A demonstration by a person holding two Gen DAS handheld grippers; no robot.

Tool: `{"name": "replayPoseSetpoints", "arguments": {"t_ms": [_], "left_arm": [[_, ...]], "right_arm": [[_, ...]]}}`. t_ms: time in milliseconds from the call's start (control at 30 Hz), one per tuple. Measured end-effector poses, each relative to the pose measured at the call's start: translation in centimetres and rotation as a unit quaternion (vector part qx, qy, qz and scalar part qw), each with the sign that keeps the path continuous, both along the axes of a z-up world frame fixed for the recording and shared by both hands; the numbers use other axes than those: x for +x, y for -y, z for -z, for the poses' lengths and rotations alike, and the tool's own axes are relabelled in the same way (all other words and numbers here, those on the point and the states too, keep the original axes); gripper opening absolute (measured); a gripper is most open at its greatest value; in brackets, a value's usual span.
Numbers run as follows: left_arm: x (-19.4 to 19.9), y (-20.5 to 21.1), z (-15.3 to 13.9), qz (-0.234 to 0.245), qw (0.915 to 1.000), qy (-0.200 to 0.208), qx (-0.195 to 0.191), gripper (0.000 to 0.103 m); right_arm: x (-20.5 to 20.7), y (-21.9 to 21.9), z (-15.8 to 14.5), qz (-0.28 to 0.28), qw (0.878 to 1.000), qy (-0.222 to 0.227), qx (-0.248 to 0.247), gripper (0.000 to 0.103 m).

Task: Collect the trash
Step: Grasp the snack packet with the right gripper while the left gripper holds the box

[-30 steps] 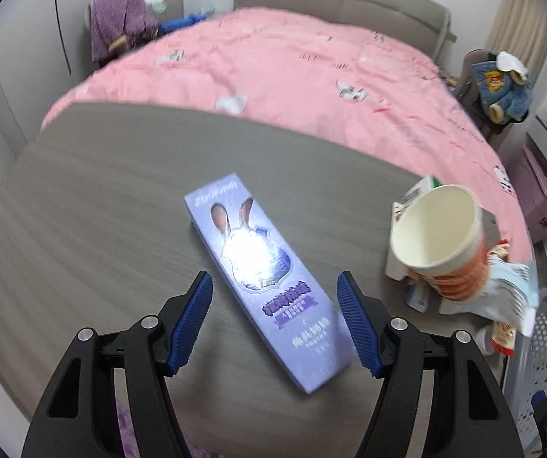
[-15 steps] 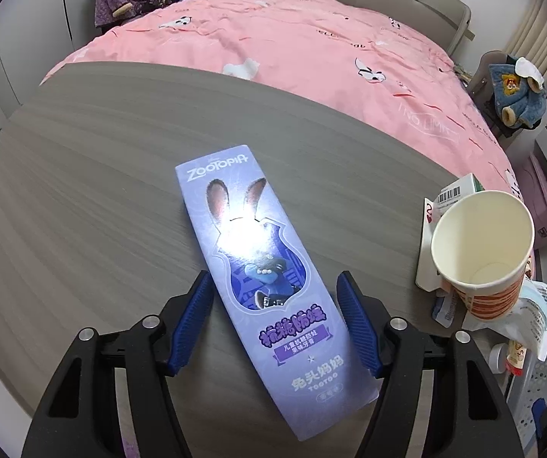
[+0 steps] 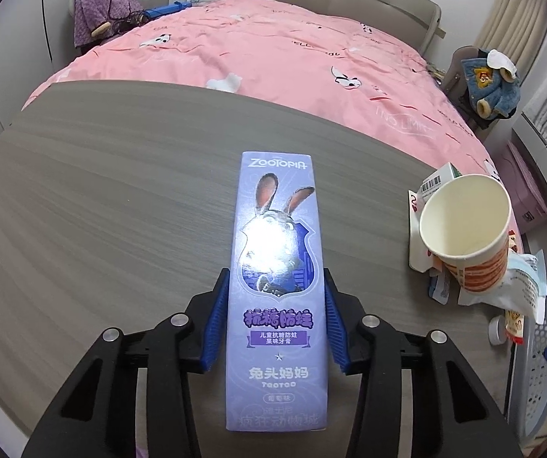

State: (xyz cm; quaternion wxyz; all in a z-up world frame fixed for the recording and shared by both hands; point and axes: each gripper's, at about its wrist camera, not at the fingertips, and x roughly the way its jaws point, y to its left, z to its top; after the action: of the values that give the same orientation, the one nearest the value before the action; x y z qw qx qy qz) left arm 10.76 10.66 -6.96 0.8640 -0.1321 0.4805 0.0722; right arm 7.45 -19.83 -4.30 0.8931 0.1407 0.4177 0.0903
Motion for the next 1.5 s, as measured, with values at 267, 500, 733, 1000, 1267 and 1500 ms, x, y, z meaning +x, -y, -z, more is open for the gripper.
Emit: {"name": "replayPoseSetpoints", "arguments": {"t_ms": [267,500,733,1000,1267,1500], "left_arm": [[-1.1,-0.4,-1.2,0.016,0.9996,0.024,0.008,0.044],[-1.9,-0.3,-1.9,0.025,0.9988,0.039,0.015,0.044],[-2.2,-0.1,-2.4,0.032,0.9983,0.046,0.013,0.044],[-2.2,0.0,-2.6,0.034,0.9983,0.046,0.013,0.044],[-2.2,0.0,-3.1,0.035,0.9979,0.053,0.015,0.044],[-2.2,0.1,-3.2,0.036,0.9978,0.054,0.014,0.044]], "right_arm": [[2.2,-0.8,0.2,0.009,0.998,-0.007,-0.059,0.068],[2.8,0.1,0.2,0.022,0.996,-0.012,-0.085,0.068],[3.0,1.1,-0.2,0.041,0.994,-0.01,-0.099,0.068],[5.2,0.1,1.2,0.018,0.992,-0.021,-0.126,0.063],[6.8,-1.7,1.8,-0.015,0.991,-0.027,-0.131,0.059],[7.8,-3.0,2.4,-0.038,0.99,-0.042,-0.131,0.056]]}}
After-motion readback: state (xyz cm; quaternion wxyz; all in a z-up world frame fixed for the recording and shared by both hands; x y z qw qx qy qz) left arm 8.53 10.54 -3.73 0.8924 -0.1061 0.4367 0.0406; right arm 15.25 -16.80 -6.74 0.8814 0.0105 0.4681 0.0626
